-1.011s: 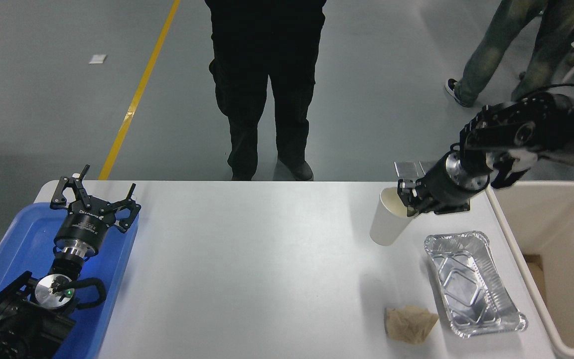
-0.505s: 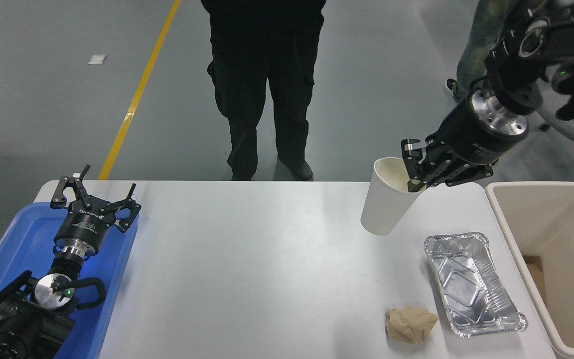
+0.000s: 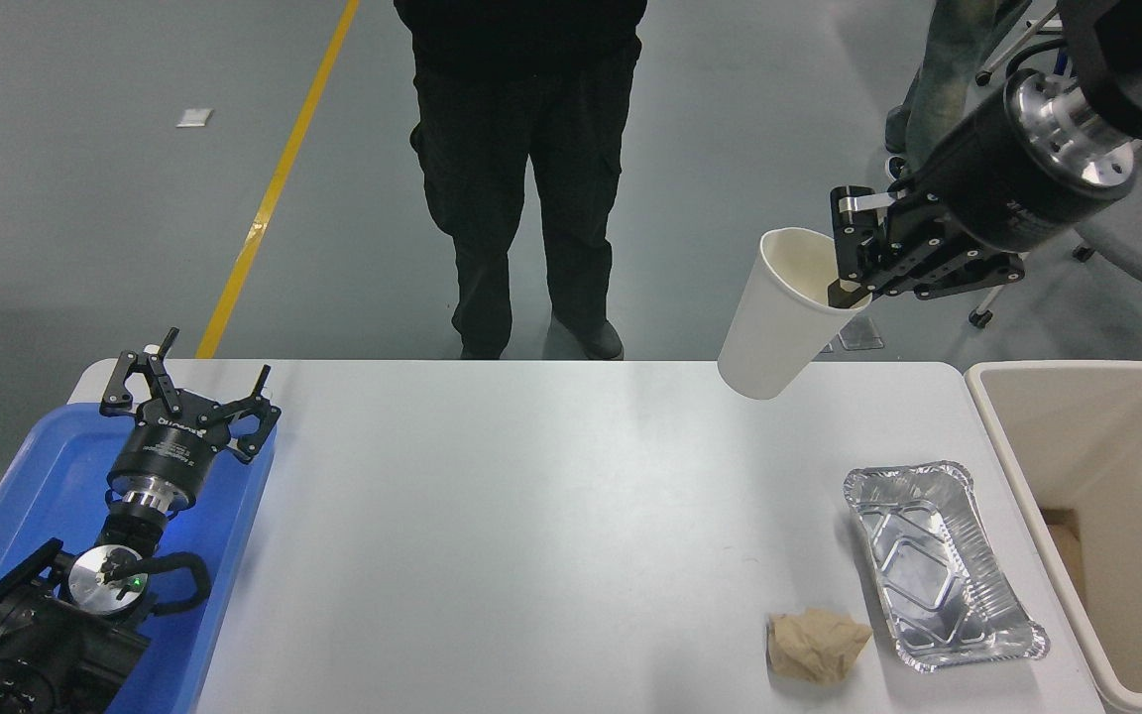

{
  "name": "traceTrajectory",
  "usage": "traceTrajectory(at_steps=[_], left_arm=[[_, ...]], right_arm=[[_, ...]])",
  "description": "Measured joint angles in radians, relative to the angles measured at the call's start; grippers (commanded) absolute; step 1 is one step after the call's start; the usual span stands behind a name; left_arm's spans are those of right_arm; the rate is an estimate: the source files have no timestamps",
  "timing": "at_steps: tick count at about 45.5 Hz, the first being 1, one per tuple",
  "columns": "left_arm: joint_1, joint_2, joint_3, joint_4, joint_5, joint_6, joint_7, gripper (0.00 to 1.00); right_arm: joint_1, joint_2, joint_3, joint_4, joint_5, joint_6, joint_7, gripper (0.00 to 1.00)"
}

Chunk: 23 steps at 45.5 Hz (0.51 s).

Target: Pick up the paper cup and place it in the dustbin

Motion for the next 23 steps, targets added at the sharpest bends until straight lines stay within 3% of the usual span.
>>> traceTrajectory(at_steps=[23], left_arm=[[0.002, 0.0, -0.003, 0.0, 0.0, 0.0, -0.002, 0.99]], right_arm=[[-0.207, -0.062, -0.27, -0.054, 0.005, -0.471, 0.001, 0.0]])
